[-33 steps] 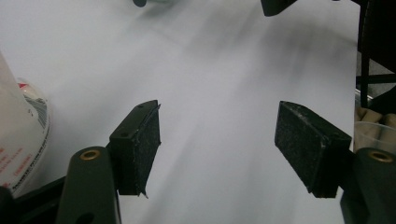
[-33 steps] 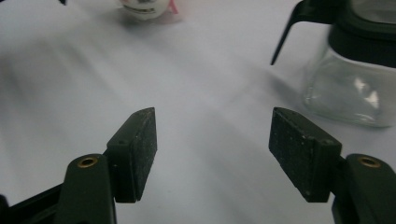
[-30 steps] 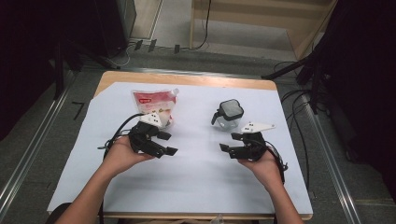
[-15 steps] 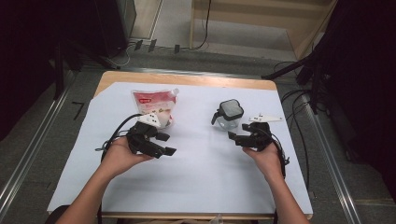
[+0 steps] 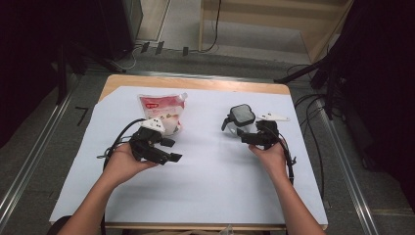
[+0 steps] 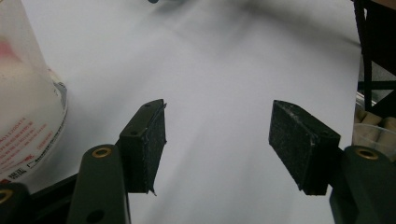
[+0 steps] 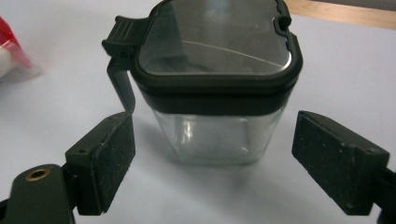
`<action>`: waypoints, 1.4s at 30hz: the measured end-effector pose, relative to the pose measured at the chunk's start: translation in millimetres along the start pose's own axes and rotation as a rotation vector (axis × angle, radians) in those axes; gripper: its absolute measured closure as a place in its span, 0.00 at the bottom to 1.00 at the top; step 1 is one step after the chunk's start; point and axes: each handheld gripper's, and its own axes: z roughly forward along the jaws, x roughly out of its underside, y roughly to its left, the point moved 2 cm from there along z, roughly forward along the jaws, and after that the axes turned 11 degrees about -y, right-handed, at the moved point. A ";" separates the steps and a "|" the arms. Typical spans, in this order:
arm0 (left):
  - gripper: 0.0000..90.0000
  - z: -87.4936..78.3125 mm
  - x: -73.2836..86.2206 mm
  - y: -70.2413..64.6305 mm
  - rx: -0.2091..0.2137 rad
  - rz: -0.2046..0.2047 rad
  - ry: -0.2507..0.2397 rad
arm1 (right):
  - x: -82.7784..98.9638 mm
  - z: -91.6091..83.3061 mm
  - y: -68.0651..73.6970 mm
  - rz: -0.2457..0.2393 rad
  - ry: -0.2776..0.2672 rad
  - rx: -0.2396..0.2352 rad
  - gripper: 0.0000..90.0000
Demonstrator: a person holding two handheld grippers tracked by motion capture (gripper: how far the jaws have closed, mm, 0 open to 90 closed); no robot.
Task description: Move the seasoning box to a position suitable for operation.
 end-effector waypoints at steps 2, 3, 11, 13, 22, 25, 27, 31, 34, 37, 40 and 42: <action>0.42 0.1 0.1 -0.2 -0.002 0.005 0.004 | -0.1 6.0 0.5 0.000 -0.007 0.008 0.15; 0.42 0.1 0.2 -0.1 0.000 0.006 0.006 | -0.1 6.0 0.5 0.000 -0.007 0.008 0.15; 0.42 0.2 1.5 1.5 -0.002 -0.001 0.007 | 0.9 25.6 3.3 -0.013 -0.004 0.044 0.15; 0.42 0.6 1.6 1.8 -0.002 -0.001 0.012 | 0.2 28.9 3.7 0.000 -0.019 0.051 0.15; 0.42 6.5 1.9 -0.9 0.013 -0.012 0.011 | 2.2 43.8 5.4 -0.001 -0.077 0.079 0.14; 0.42 8.0 2.4 -0.6 0.021 -0.010 0.014 | 3.0 46.6 6.2 -0.007 -0.087 0.087 0.14; 0.43 8.6 2.4 -0.6 0.016 -0.012 0.015 | 3.8 47.9 6.2 -0.010 -0.097 0.093 0.15; 0.43 9.8 1.8 0.3 0.023 -0.019 0.004 | 4.5 49.3 6.4 -0.009 -0.103 0.094 0.16; 0.43 10.4 2.2 0.2 0.019 -0.007 0.015 | 3.4 47.6 6.5 -0.037 -0.101 0.096 0.17; 0.42 9.9 2.2 0.5 0.012 -0.010 0.009 | 2.5 45.6 6.6 -0.023 -0.095 0.096 0.17; 0.41 8.6 1.9 1.4 0.010 -0.013 -0.004 | -0.4 42.7 7.5 0.008 -0.094 0.080 0.17; 0.41 8.5 1.8 2.3 0.012 -0.010 -0.004 | -3.5 39.5 9.1 0.001 -0.102 0.082 0.17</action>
